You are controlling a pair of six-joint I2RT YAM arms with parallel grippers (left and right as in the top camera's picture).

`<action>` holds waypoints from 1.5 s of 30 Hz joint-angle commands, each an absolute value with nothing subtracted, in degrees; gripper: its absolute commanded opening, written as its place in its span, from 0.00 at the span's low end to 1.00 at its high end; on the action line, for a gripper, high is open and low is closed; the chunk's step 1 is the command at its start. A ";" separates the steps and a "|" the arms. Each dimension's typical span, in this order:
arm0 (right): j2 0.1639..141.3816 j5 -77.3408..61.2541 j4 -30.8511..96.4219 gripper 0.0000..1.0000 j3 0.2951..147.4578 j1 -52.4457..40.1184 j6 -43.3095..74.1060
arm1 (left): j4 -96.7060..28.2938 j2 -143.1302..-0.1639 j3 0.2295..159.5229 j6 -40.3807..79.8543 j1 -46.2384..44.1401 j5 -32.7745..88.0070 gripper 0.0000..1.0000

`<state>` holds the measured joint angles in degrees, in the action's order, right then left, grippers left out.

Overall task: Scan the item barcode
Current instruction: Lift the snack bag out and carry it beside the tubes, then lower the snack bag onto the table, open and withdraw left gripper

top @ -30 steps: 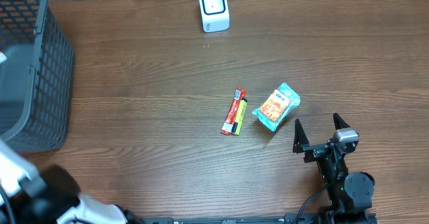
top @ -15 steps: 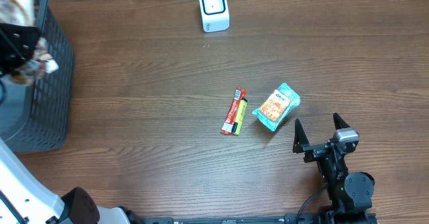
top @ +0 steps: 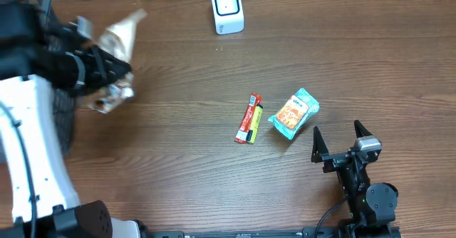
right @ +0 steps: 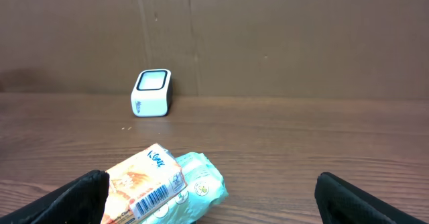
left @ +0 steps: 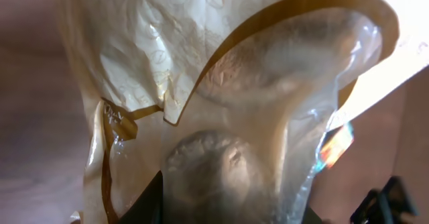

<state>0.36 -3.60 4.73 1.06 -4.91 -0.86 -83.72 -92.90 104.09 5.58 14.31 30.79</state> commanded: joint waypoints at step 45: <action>0.16 -3.07 4.47 1.00 0.45 -4.75 -1.04 | -39.16 -92.58 61.54 38.57 -35.86 -9.13 0.62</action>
